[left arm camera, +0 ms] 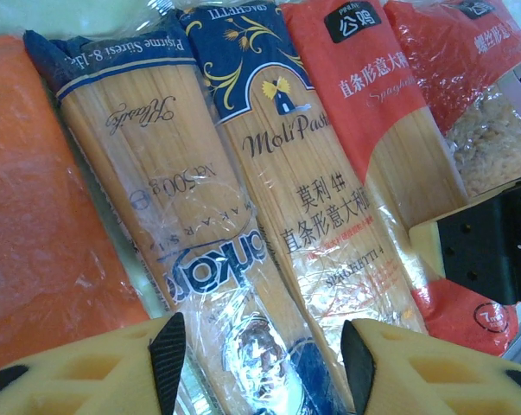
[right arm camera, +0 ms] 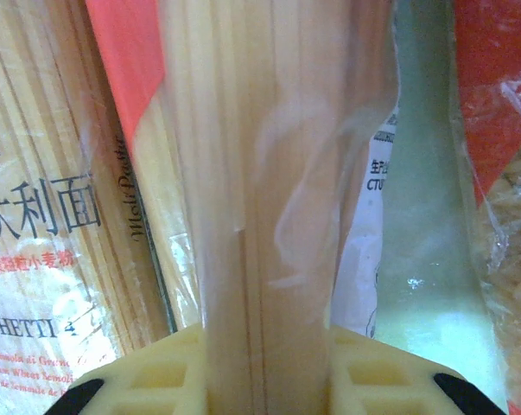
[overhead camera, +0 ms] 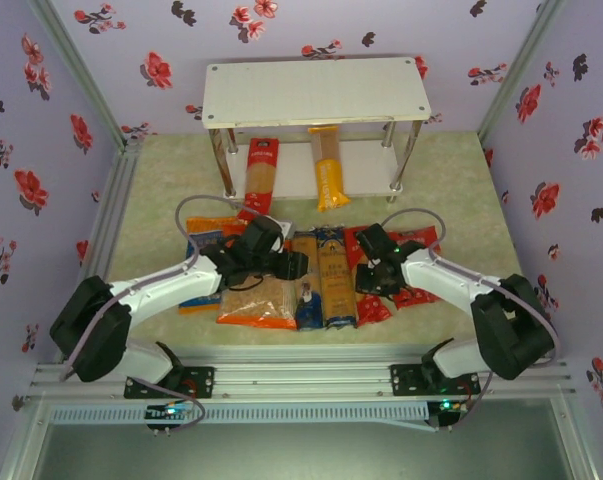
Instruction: Place and organize the pasta boxes and bags onto the shelf
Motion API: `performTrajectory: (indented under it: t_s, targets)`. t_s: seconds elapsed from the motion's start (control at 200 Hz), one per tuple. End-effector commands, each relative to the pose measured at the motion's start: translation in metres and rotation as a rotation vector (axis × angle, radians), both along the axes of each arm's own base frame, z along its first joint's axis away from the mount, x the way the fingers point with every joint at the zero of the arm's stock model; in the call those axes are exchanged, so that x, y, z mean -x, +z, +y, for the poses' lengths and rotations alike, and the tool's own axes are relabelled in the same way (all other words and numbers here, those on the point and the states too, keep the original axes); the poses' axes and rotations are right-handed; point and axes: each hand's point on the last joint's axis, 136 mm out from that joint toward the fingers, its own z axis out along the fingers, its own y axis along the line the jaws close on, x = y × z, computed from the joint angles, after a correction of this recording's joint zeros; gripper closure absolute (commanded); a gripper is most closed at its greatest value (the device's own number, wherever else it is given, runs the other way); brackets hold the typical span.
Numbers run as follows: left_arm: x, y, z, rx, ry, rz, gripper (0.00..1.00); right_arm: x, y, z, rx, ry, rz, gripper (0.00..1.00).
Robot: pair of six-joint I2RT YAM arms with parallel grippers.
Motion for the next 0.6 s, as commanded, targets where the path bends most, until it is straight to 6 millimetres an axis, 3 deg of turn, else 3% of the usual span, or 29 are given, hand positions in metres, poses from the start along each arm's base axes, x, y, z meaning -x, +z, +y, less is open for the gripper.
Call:
performTrajectory:
  t_s: [0.0,0.35,0.595]
  targets:
    - [-0.002,0.005,0.006,0.016,0.019,-0.014,0.47,0.01,-0.015,-0.021,0.106,-0.003,0.026,1.0]
    - [-0.003,0.006,0.016,0.027,0.042,-0.023,0.48,-0.008,0.037,-0.019,0.038,-0.009,-0.171,1.0]
    - [-0.004,0.002,0.02,0.027,0.052,-0.019,0.48,-0.008,0.066,-0.013,-0.028,0.007,-0.232,1.0]
